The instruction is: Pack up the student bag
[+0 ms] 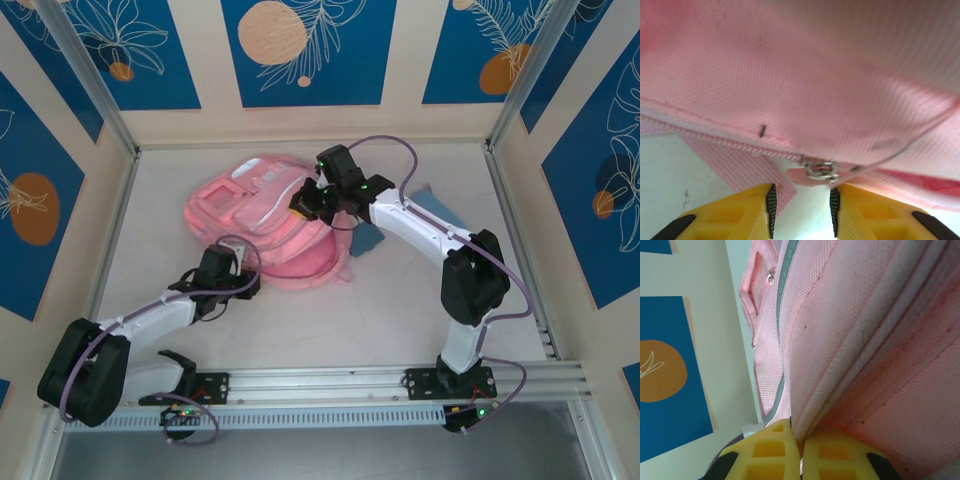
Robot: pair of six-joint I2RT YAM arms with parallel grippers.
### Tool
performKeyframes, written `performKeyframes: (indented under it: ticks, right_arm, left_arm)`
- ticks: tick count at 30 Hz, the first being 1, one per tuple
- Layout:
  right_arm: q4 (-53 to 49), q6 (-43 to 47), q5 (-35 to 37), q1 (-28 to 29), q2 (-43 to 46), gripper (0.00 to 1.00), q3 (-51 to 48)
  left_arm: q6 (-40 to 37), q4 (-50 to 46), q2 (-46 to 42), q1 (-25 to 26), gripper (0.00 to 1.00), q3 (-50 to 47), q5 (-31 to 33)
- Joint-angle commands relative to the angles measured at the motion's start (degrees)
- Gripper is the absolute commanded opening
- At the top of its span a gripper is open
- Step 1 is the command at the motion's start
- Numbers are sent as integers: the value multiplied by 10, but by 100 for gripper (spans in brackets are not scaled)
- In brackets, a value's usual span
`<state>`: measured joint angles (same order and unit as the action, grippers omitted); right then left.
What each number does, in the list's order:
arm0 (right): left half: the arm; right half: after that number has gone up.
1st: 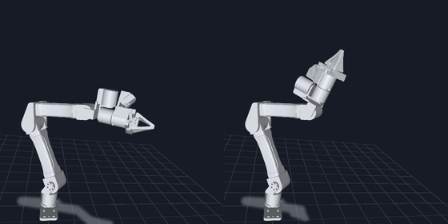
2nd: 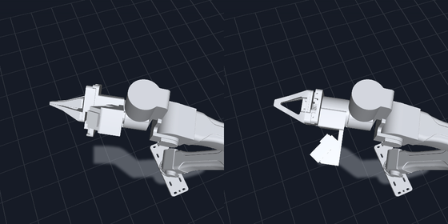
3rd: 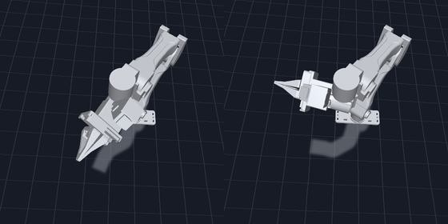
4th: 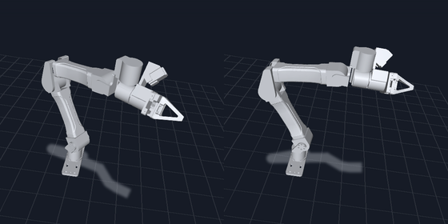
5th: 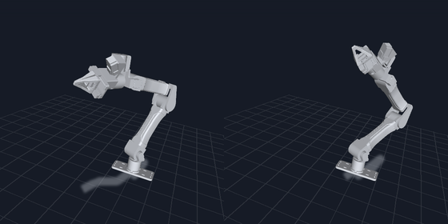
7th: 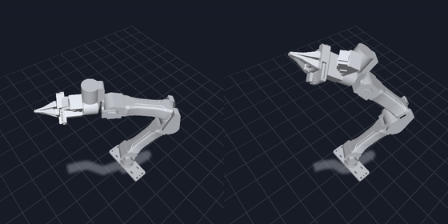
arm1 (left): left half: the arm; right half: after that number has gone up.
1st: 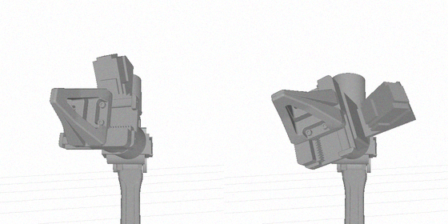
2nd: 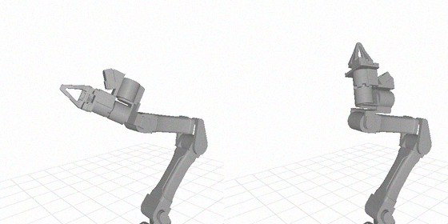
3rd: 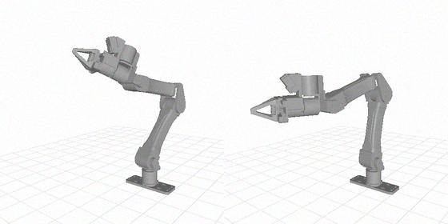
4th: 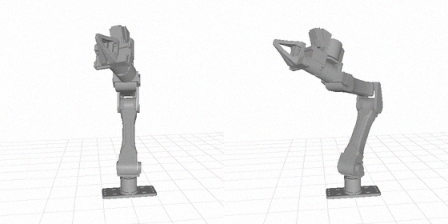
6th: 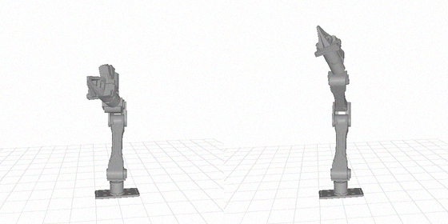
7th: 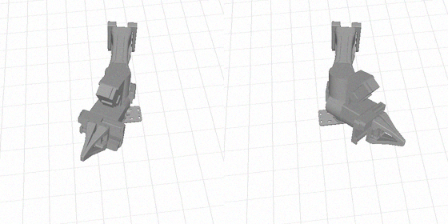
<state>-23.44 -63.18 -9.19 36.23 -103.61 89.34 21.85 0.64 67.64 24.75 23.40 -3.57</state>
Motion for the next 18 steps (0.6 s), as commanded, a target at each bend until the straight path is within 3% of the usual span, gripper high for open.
performKeyframes:
  ticks: [1, 18]
  right_arm:
    - [31, 4, -26, -18, -5, 0, 44]
    - [41, -14, -68, -36, -12, 0, 58]
  left_arm:
    - [-23, 64, -18, -5, 37, -18, -3]
    - [-44, 223, 23, -4, 40, -27, -80]
